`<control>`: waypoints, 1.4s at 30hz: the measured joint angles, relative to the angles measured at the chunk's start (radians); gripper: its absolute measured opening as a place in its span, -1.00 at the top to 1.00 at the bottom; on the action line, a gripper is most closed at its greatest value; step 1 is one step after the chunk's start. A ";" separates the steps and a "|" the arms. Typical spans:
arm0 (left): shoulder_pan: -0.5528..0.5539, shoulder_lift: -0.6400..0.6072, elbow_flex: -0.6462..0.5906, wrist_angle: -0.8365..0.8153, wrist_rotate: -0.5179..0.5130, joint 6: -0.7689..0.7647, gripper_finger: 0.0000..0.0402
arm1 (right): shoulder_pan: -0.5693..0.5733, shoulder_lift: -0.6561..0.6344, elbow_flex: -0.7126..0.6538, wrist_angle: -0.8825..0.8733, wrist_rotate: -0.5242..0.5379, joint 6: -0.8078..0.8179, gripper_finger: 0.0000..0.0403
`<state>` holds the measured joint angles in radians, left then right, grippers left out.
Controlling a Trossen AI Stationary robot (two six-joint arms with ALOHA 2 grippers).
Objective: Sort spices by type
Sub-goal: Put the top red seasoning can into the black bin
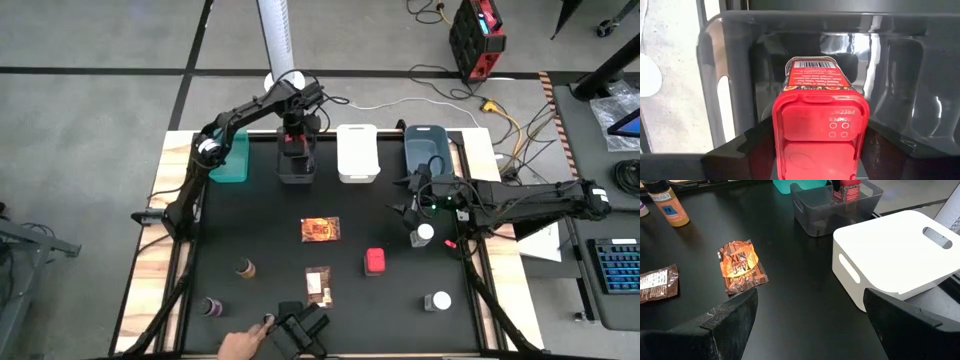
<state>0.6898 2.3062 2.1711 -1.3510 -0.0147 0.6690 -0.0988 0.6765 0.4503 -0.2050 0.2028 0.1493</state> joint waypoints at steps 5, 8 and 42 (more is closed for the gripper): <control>-0.002 0.000 0.000 0.000 0.000 0.002 -0.23 | 0.000 0.000 0.000 0.000 0.000 0.000 -0.76; -0.002 0.000 0.000 0.002 0.000 0.004 -0.30 | 0.000 0.000 0.000 0.000 0.000 0.000 -0.76; -0.100 -0.068 -0.028 -0.143 0.057 -0.073 0.77 | 0.000 0.000 0.000 0.000 0.000 0.018 -0.76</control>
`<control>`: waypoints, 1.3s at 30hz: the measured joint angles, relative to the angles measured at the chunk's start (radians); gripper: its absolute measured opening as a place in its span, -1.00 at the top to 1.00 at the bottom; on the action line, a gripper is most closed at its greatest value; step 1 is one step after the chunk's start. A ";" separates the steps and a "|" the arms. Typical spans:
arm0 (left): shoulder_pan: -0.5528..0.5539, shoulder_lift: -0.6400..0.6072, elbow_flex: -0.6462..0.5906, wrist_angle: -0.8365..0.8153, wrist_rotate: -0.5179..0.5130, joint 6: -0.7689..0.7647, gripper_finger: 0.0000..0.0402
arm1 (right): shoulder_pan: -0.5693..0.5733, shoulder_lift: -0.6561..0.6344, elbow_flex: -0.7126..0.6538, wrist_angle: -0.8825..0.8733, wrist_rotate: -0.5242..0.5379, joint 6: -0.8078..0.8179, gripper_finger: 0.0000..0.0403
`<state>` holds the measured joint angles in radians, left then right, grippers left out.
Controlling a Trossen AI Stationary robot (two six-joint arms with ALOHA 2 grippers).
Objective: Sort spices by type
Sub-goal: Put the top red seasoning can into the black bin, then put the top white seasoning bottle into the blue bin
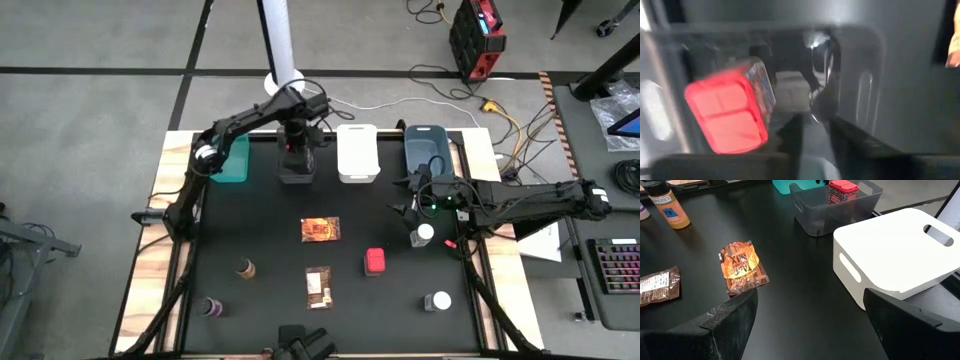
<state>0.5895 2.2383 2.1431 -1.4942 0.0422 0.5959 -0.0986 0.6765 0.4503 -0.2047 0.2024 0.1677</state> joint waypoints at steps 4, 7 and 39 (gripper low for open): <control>0.018 0.000 -0.081 0.092 -0.013 0.001 0.91 | 0.000 0.000 0.000 0.000 0.000 -0.002 -0.76; 0.026 0.000 -0.116 0.149 -0.074 -0.009 0.89 | 0.000 0.000 0.000 0.000 0.000 -0.002 -0.76; -0.156 -0.246 -0.053 0.145 0.170 -0.036 1.00 | 0.000 0.000 0.001 0.005 0.000 0.054 -0.76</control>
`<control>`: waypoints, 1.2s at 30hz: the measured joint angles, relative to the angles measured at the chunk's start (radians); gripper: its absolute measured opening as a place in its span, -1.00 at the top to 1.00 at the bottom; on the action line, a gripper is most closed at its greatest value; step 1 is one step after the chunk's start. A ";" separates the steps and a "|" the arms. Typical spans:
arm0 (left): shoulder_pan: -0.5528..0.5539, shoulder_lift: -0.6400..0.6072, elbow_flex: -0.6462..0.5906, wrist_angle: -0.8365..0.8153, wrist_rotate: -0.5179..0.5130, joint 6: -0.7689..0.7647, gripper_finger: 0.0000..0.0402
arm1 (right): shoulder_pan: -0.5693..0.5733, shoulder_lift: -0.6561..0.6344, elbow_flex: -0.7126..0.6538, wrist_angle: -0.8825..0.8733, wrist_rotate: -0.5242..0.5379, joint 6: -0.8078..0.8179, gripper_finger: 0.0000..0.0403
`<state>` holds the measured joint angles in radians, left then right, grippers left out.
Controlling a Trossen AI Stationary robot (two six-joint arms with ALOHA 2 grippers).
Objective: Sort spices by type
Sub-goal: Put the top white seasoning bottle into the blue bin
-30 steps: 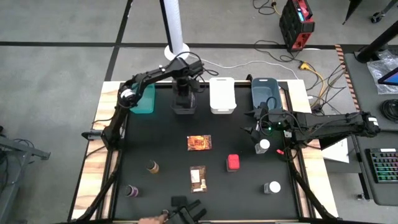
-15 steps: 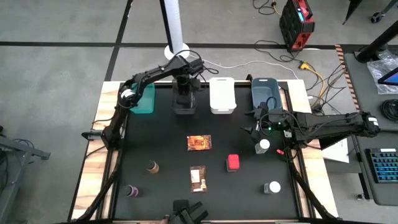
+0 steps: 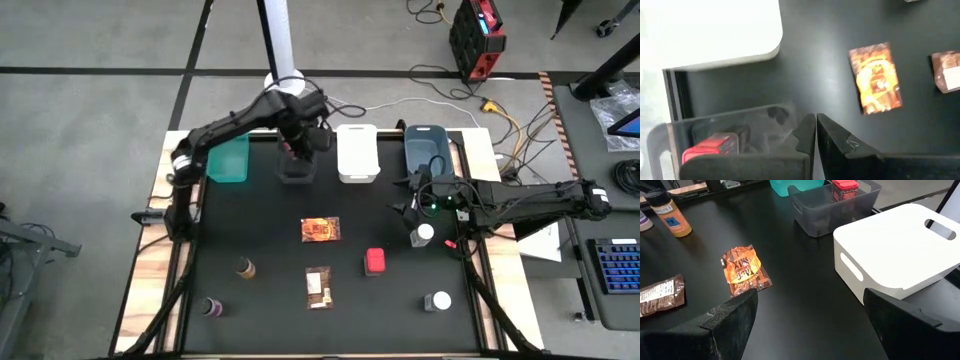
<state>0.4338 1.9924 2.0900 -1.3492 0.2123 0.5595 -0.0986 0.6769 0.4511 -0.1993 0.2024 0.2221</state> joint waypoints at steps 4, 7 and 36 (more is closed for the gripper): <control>-0.102 -0.138 -0.176 0.142 -0.121 -0.032 1.00 | 0.000 0.000 0.000 0.002 0.000 0.006 -0.76; -0.173 -0.265 -0.345 0.276 -0.141 -0.061 1.00 | 0.000 0.000 0.000 0.003 0.000 0.006 -0.76; -0.680 -0.924 -1.299 1.199 -0.780 -0.341 1.00 | 0.006 0.121 0.260 -0.422 0.059 0.768 -0.76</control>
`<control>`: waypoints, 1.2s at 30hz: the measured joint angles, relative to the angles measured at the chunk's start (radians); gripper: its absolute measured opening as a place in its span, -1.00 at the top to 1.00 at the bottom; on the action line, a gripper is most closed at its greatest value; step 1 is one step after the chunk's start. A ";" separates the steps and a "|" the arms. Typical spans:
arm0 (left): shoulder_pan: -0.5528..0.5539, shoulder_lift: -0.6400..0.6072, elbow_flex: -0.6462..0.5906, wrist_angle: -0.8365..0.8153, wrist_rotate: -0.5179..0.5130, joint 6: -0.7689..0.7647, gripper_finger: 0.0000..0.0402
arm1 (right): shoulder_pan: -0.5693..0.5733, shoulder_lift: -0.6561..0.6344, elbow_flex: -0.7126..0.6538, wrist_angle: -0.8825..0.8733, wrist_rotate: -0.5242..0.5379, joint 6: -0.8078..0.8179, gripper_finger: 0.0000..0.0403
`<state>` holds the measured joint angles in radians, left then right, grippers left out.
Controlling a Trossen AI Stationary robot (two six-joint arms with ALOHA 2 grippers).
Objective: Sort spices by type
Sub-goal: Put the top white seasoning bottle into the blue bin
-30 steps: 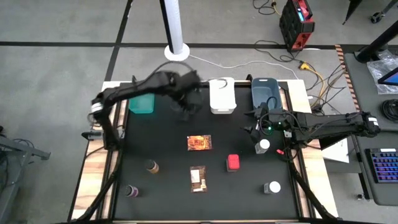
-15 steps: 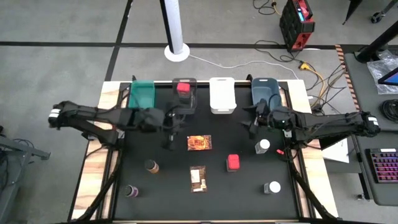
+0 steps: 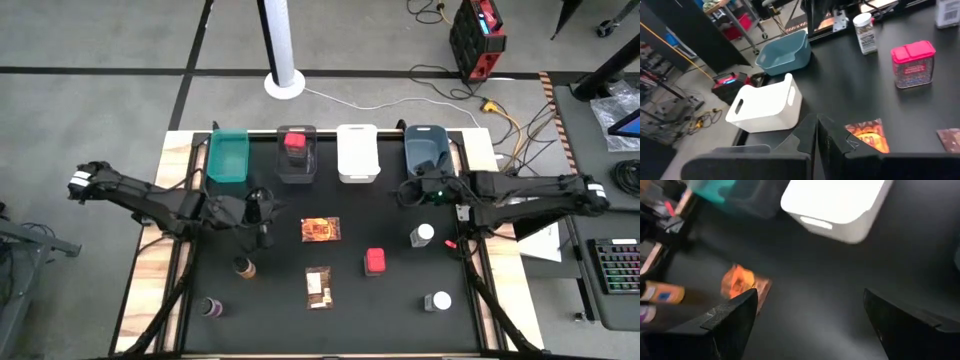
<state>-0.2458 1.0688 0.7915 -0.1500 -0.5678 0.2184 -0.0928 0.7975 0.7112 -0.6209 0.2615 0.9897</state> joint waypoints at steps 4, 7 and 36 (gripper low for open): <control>-0.007 -0.007 -0.061 0.064 -0.002 -0.007 1.00 | 0.035 0.075 0.212 -0.296 -0.059 0.066 -0.76; -0.007 -0.007 -0.101 0.114 -0.002 -0.008 1.00 | 0.047 0.176 0.386 -0.601 -0.099 0.155 -0.76; -0.021 -0.011 -0.087 -0.040 -0.264 -0.093 1.00 | 0.110 0.389 0.385 -0.822 -0.373 0.274 -0.76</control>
<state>-0.2668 1.0580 0.7044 -0.1896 -0.8321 0.1250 0.0177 1.1865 1.0964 -1.4429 -0.1120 1.2636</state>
